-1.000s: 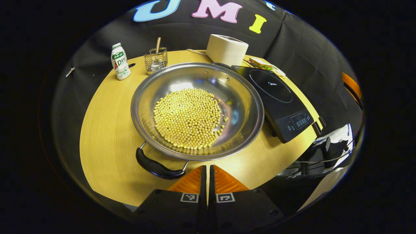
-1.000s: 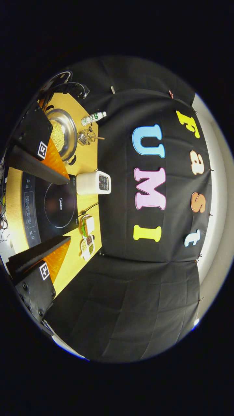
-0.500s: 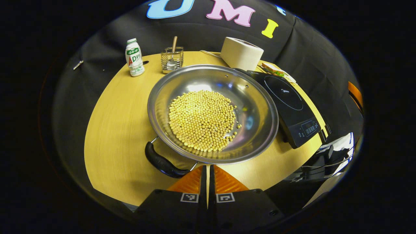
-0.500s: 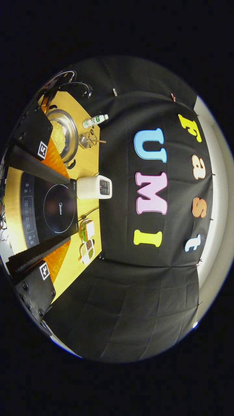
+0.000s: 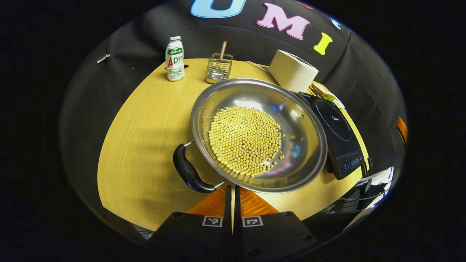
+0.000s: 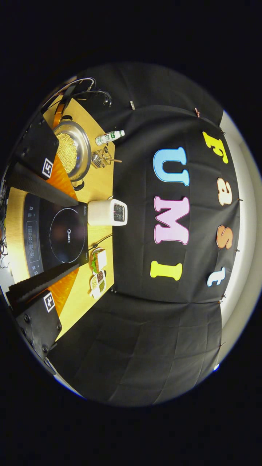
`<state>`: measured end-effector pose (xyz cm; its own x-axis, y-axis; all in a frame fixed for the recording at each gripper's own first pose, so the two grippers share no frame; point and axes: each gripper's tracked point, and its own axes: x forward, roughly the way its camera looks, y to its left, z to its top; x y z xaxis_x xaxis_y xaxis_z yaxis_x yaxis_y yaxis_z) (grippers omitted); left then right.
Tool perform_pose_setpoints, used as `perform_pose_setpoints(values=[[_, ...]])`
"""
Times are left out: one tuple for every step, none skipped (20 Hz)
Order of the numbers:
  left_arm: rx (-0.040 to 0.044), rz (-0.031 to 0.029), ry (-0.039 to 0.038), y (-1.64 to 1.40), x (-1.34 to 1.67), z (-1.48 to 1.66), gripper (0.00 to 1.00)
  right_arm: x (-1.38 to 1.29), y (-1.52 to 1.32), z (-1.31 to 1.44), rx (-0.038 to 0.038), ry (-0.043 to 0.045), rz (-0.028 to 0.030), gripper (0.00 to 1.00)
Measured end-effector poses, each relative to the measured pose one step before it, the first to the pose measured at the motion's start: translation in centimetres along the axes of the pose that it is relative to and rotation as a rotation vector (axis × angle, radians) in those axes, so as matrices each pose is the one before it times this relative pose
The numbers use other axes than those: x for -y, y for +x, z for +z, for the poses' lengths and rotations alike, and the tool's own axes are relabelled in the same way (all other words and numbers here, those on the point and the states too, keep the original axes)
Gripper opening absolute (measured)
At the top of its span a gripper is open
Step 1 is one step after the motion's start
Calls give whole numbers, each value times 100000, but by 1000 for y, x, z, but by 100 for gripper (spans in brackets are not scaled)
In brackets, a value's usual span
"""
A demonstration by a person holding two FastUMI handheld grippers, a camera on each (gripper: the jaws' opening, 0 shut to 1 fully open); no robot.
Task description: First push the handle of the pot to place it horizontally, then grasp the pot with both hands and set it on the induction cooktop.
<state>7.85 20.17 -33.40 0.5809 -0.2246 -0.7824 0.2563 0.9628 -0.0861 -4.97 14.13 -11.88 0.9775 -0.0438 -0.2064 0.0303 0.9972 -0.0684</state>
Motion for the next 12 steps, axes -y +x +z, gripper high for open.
perform_pose_setpoints(values=[[300, 1257, -1089, 149, -553, 135, 5, -145, 13, -309, -873, 266, 280, 97], [222, 915, -1206, 134, -438, 213, 5, 80, 36, -175, -555, 111, 6, 97], [77, 1400, -1747, 71, -558, 181, 5, 1, 31, -41, -464, 294, 32, 97], [-134, 835, -2735, 168, -383, 237, 5, 31, 45, -35, -273, 395, 20, 98], [-369, 979, -2992, 136, -343, 134, 5, 4, 13, -36, -165, 295, -23, 98], [-389, 491, -3357, 142, -385, 198, 5, -37, 166, 112, -128, 98, -18, 98], [232, 430, -2910, 190, -407, 322, 5, -64, 93, 65, 11, -31, 120, 98], [409, 633, -2342, 157, -317, 310, 5, -115, -68, 35, 55, -180, 309, 98], [253, 711, -2053, 193, -316, 230, 5, -67, -13, -70, -282, -446, 424, 98], [208, 640, -1608, 122, -345, 298, 5, -200, 16, -105, -477, -473, 504, 97], [292, 716, -878, 98, -299, 216, 5, -32, -62, -118, -527, -259, 250, 98], [378, 826, -467, 146, -347, 339, 5, -21, 133, -58, -554, -132, 325, 98]])
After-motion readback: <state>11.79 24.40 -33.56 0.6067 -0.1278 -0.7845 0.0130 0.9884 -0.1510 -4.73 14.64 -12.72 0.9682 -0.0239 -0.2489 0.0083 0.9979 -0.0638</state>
